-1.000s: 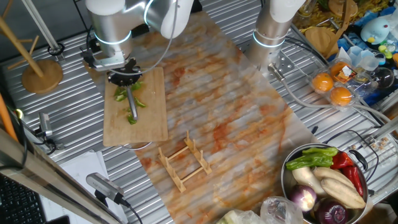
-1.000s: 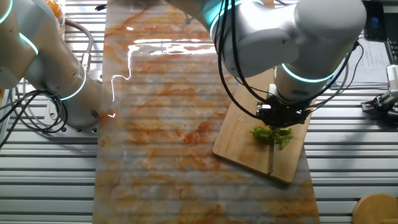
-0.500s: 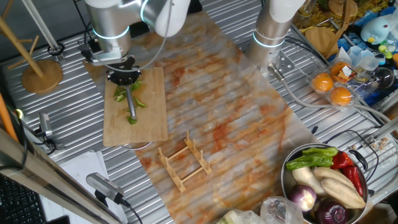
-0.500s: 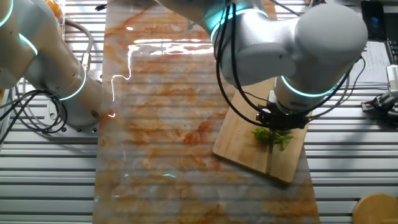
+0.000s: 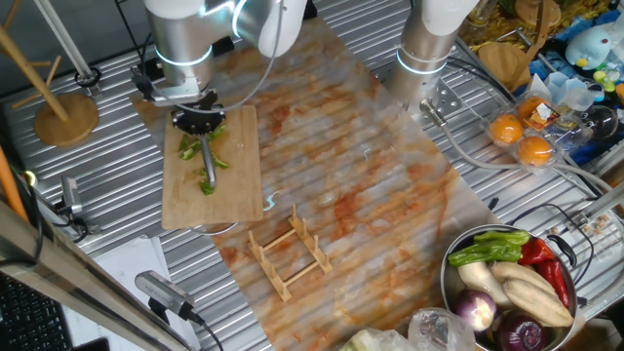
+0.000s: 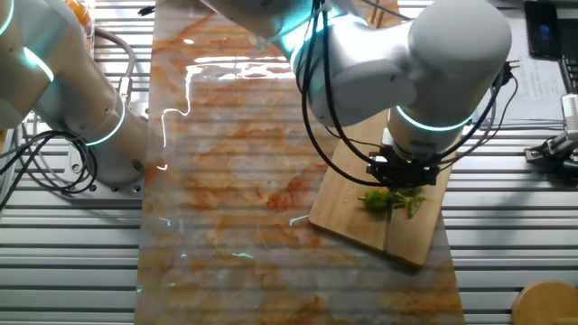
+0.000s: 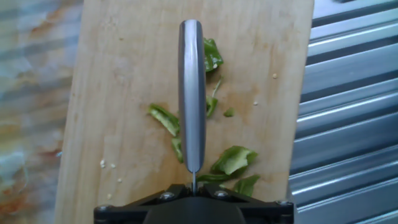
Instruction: Chop the chili peppers
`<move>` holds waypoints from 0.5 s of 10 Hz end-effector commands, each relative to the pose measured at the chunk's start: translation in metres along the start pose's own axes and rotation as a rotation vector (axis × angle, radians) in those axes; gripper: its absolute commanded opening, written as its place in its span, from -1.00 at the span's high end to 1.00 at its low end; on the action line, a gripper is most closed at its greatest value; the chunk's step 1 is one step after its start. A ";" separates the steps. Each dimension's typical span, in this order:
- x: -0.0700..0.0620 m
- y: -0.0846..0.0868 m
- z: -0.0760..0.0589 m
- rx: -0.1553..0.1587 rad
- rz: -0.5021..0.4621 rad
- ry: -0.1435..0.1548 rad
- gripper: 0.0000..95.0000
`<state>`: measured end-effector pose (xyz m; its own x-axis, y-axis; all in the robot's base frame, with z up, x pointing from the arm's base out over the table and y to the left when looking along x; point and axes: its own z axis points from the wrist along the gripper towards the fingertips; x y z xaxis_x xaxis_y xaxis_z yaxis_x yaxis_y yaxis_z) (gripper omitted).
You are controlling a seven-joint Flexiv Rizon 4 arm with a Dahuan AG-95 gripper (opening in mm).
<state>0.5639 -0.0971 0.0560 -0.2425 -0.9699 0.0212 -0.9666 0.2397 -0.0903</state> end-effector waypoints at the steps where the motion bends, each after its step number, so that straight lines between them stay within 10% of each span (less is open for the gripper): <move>1: -0.005 -0.004 0.012 -0.029 0.028 -0.077 1.00; 5: -0.015 -0.012 0.012 -0.016 0.033 -0.112 1.00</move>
<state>0.5800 -0.0843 0.0553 -0.2606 -0.9593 -0.1086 -0.9607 0.2688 -0.0693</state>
